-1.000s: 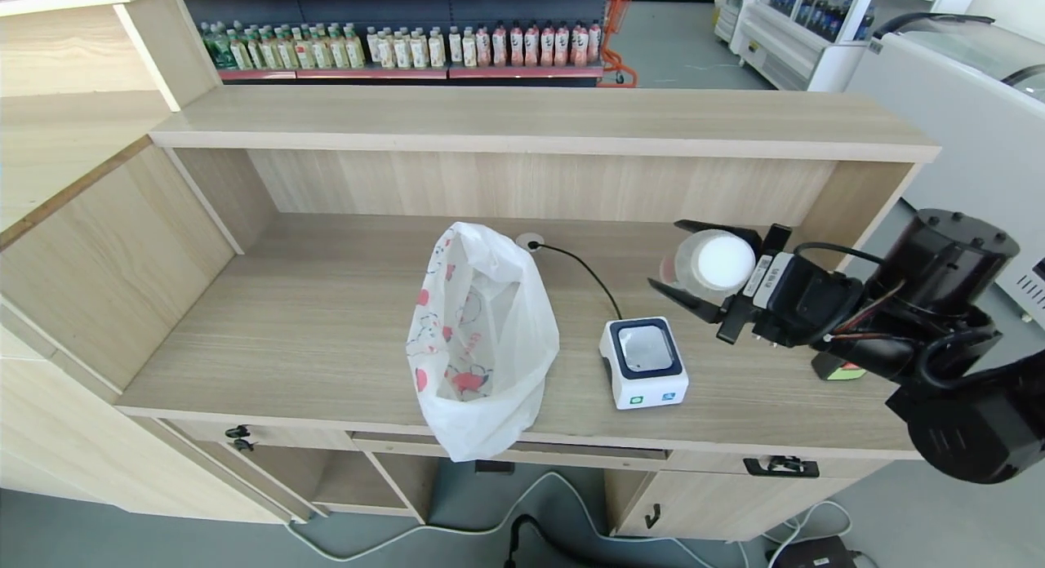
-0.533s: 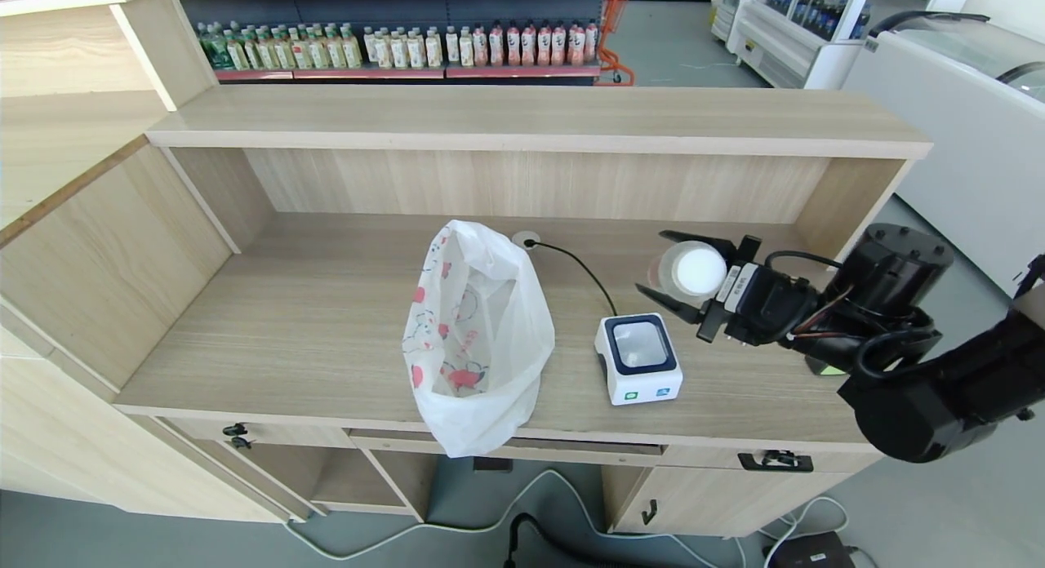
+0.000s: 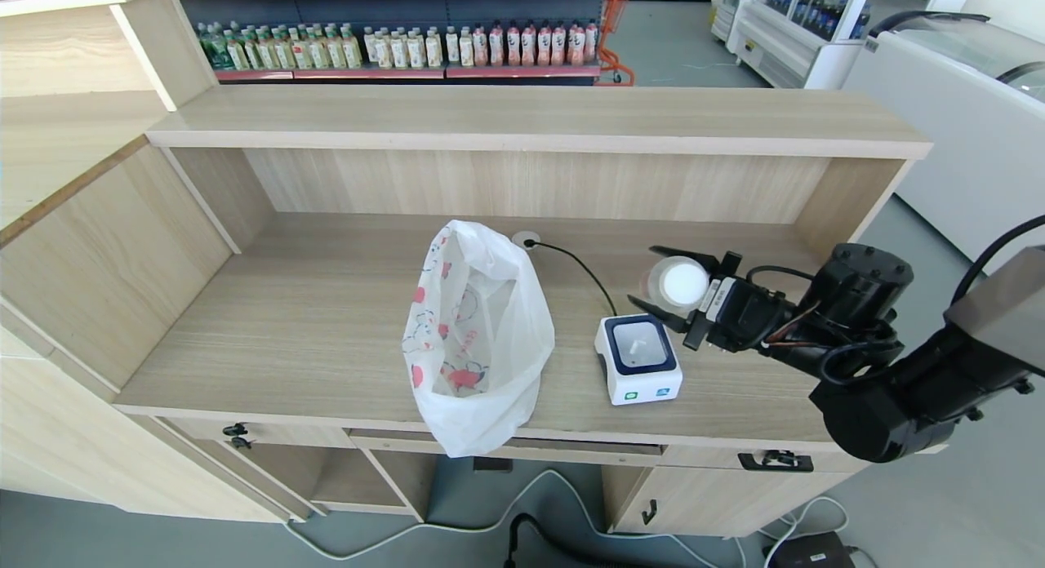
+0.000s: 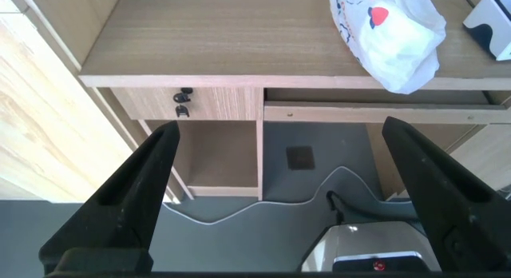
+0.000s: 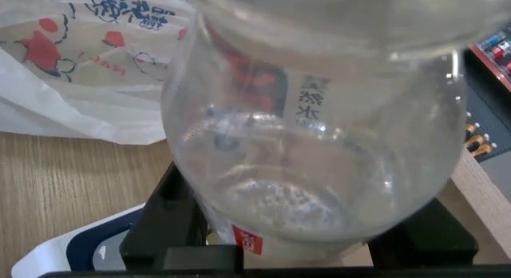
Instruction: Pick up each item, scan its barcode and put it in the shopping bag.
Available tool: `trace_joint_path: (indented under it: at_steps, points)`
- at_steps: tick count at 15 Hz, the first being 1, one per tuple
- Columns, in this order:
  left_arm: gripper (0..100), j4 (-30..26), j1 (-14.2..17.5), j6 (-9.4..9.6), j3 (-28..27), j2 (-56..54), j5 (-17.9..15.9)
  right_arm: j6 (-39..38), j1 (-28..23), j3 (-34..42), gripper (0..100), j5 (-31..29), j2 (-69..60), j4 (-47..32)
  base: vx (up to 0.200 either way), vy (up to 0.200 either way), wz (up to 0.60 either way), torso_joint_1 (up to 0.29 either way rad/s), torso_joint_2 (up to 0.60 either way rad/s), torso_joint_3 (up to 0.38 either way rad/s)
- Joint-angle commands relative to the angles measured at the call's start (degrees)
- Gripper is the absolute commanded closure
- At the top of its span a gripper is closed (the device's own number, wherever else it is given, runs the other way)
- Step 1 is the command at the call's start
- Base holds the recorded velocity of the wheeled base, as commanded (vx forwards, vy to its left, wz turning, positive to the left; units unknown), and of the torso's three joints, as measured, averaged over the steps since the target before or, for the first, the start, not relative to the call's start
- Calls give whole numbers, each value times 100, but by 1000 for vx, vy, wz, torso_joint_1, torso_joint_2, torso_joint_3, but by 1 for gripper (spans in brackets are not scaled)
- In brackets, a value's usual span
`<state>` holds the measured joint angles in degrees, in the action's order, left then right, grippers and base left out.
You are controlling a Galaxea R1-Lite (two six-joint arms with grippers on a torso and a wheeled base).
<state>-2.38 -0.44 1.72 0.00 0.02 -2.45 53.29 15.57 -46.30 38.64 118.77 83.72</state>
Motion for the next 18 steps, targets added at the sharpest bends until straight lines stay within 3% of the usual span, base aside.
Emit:
trace_joint_path:
  at_steps: [1,18]
  points:
    - [0,0,0,-5,0,-2,-1,-2,-19,7,100,3,102,3,0,0,0,0,0,0]
    - [0,0,0,4,0,-2,-1,-222,43,-266,100,187,691,355,0,0,0,0,0,0]
